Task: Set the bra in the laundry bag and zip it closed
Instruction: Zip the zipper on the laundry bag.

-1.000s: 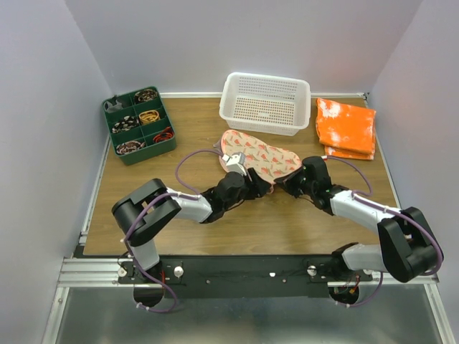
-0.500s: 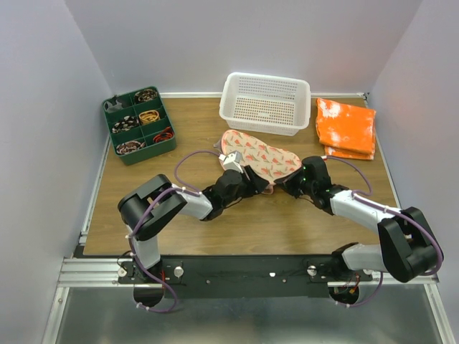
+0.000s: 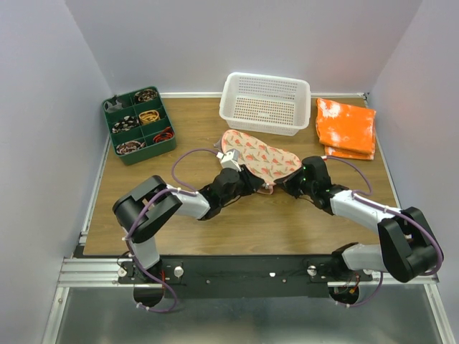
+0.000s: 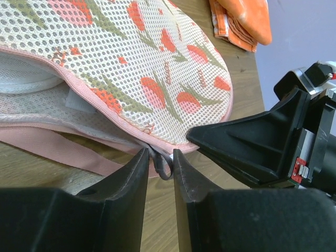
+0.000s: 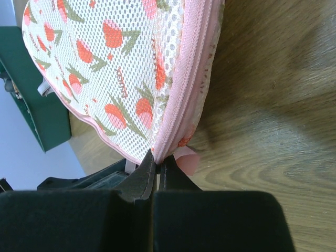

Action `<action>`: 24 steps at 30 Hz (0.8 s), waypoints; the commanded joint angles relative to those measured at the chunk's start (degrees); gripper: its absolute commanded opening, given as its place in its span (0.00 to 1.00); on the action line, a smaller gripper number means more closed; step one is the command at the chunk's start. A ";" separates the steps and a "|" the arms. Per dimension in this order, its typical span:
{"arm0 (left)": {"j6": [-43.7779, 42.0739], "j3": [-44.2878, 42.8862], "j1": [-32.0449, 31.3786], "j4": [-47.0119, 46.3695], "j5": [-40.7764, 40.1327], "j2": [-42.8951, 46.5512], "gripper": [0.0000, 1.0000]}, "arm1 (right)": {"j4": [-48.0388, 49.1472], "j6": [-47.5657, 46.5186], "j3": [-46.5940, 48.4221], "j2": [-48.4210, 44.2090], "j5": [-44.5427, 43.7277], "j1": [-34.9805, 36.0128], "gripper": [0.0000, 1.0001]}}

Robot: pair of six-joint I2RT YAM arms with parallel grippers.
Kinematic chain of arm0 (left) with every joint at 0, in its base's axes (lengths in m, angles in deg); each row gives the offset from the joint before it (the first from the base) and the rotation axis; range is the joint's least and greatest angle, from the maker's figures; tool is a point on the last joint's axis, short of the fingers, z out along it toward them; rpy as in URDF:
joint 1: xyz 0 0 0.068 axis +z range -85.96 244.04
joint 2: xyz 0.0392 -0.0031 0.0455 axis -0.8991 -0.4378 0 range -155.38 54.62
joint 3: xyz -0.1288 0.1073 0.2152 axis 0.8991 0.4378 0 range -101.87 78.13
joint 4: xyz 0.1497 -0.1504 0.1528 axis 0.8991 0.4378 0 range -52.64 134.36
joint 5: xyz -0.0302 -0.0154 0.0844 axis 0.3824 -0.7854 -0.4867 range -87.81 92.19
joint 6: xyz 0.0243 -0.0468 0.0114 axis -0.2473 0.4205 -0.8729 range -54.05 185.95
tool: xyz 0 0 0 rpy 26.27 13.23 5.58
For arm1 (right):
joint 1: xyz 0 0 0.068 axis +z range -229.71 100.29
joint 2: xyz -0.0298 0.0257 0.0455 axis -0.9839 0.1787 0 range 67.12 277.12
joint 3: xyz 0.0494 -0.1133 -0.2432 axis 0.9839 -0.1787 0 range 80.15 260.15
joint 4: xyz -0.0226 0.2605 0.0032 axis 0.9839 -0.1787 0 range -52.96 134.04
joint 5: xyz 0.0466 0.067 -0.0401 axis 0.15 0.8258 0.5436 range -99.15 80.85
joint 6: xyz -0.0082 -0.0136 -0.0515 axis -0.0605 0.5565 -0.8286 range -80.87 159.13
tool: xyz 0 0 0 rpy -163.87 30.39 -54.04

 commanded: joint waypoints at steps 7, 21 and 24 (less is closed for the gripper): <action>-4.51 0.46 -1.99 2.28 -0.53 3.52 0.40 | -0.21 -1.11 2.30 1.11 0.81 -0.08 0.04; -4.60 -0.85 -3.40 7.46 -3.86 2.20 0.36 | -1.26 -1.81 3.27 0.49 0.47 -0.08 0.04; -4.52 -1.56 -3.39 8.70 -5.36 2.55 0.39 | -1.44 -2.07 3.53 0.58 0.55 -0.08 0.04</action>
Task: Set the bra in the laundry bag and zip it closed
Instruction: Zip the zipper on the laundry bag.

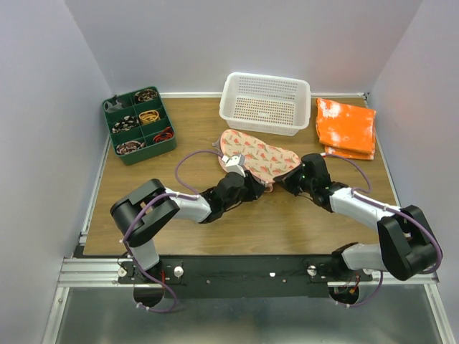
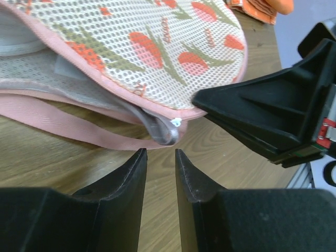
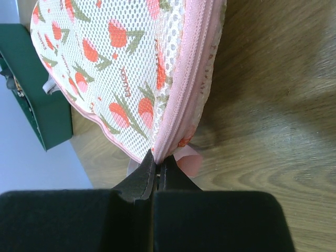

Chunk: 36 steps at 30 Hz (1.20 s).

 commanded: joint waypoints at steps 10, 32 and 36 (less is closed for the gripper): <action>-1.39 -0.53 -0.01 0.76 -4.93 2.23 0.58 | -1.20 -1.26 1.26 -0.95 0.09 -0.17 0.04; -1.83 -3.60 0.70 2.16 -6.78 -1.10 0.24 | -1.46 -1.35 1.43 -1.22 -0.08 -0.08 0.04; -1.92 -3.25 0.70 2.16 -6.78 -1.10 0.14 | -1.46 -1.18 1.52 -1.22 0.00 -0.08 0.03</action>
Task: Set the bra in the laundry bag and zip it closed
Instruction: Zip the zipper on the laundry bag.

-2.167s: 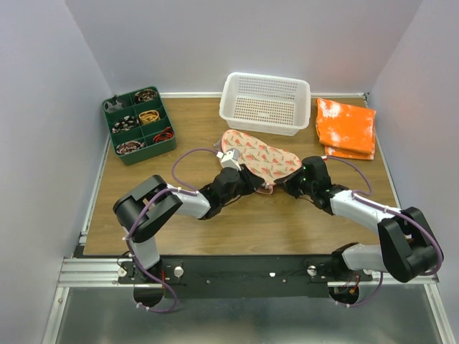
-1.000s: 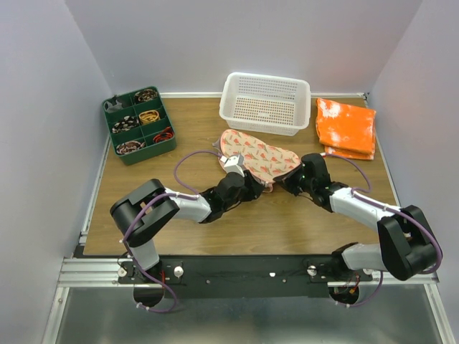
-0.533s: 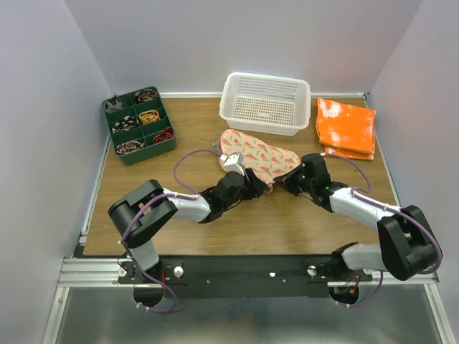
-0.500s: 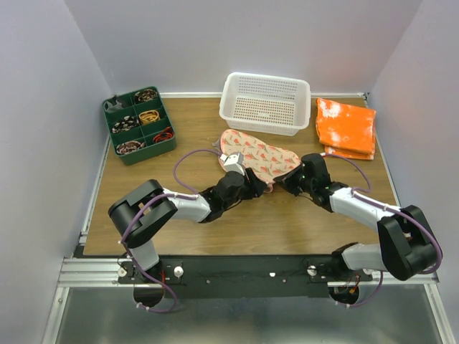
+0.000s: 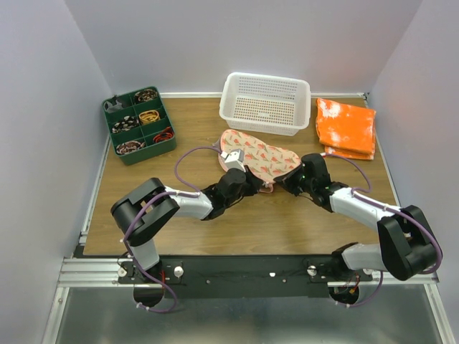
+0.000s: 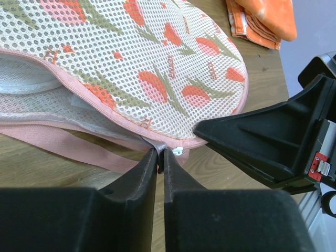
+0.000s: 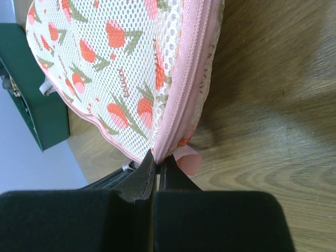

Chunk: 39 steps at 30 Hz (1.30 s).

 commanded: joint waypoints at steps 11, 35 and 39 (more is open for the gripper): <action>-0.48 1.68 0.24 0.48 -4.27 -1.30 0.00 | -0.52 -0.56 2.73 -1.72 2.48 -0.17 0.02; -0.04 -4.38 4.10 -4.18 -10.69 -6.05 0.00 | -5.33 3.48 3.52 2.06 17.25 -0.08 0.01; -0.04 -6.05 4.72 -5.67 -8.85 -6.93 0.00 | -5.62 3.13 2.91 2.41 17.52 -0.17 0.01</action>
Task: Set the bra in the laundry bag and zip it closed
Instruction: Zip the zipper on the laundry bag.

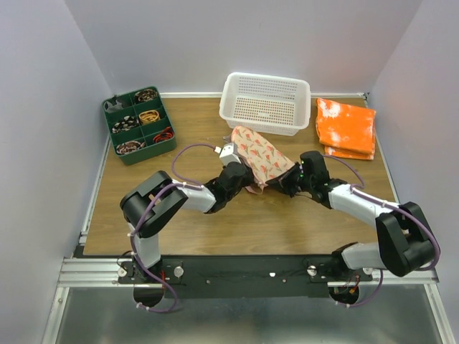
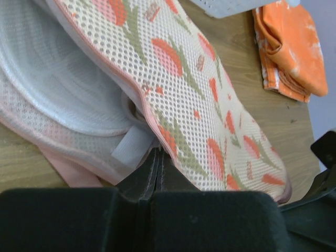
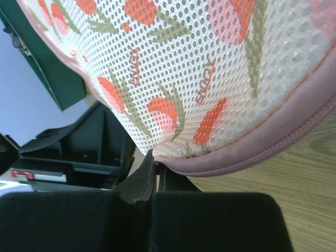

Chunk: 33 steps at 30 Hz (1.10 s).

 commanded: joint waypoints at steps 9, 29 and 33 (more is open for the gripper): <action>5.49 -5.43 1.03 -7.95 5.86 -7.85 0.04 | -3.08 -0.74 0.41 1.67 3.75 0.14 0.01; 5.77 5.98 2.17 -6.19 6.13 2.85 0.57 | -1.76 0.23 1.03 0.79 -1.87 0.14 0.01; 3.83 8.53 2.26 -3.47 4.63 7.17 0.61 | -0.37 0.49 0.59 1.05 -2.15 0.05 0.01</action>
